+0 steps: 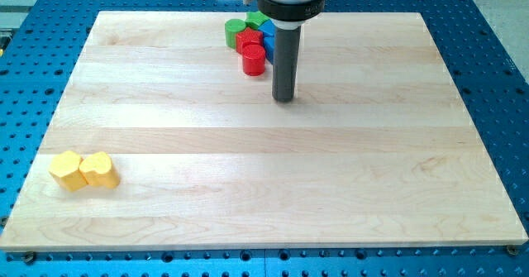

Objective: Keep arm on right to cube

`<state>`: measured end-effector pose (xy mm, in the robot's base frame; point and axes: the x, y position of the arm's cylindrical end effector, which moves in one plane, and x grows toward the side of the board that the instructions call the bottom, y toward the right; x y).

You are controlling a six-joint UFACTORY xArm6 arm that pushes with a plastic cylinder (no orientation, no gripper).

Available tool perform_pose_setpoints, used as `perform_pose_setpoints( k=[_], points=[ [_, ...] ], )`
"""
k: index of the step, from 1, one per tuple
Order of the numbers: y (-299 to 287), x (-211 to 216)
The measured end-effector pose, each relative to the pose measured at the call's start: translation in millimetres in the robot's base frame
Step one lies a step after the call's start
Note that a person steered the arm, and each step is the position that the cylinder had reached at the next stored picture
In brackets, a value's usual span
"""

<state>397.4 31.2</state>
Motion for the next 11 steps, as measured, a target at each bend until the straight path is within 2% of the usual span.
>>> perform_pose_setpoints(
  k=[3,7,9,10,11],
  points=[
    [3,0],
    [18,20],
    [27,12],
    [41,-50],
    [77,-140]
  ],
)
